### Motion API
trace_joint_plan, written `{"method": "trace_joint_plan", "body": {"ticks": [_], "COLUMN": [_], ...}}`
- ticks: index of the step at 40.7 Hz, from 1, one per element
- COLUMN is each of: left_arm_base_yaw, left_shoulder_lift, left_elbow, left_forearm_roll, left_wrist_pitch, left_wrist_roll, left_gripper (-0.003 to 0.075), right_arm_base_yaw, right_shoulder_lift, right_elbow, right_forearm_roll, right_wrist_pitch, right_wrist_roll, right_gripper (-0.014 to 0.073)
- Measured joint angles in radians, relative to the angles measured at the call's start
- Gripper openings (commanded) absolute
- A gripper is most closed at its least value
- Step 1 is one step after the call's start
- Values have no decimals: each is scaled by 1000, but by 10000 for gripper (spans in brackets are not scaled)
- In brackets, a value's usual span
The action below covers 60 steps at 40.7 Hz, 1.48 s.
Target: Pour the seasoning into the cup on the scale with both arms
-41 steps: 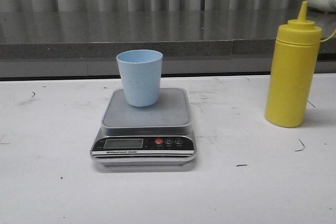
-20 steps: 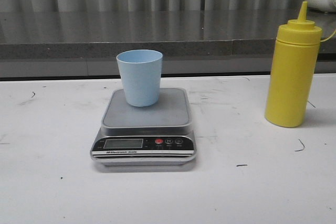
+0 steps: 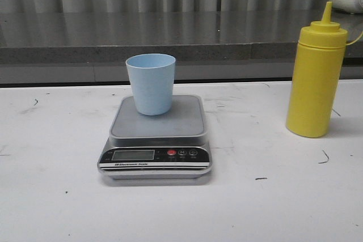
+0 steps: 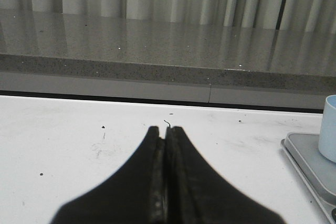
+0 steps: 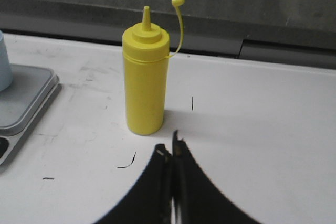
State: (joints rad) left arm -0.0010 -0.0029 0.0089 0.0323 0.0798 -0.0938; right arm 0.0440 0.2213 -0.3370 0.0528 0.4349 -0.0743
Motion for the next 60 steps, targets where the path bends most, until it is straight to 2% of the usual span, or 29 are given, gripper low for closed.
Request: {"method": "trace_joint_plan", "body": {"ticks": [9,15,25,60], "left_arm_base_yaw": [0,0,0,0], "left_shoulder_lift": [0,0,0,0], "left_elbow": [0,0,0,0], "left_forearm_roll": [0,0,0,0], "left_wrist_pitch": [0,0,0,0], "left_wrist_roll": [0,0,0,0], "left_gripper": [-20,-20,-20,-20], "right_arm_base_yaw": [-40,-45,-45,-17], "right_shoulder_lift": [-208,-230,-231,-231], "right_elbow": [269,361,364,364], "right_forearm_roll": [23,27,28,28], "right_wrist_pitch": [-216,-293,-375,-381], "right_wrist_roll": [0,0,0,0], "right_gripper": [-121,-121,-121,-121]}}
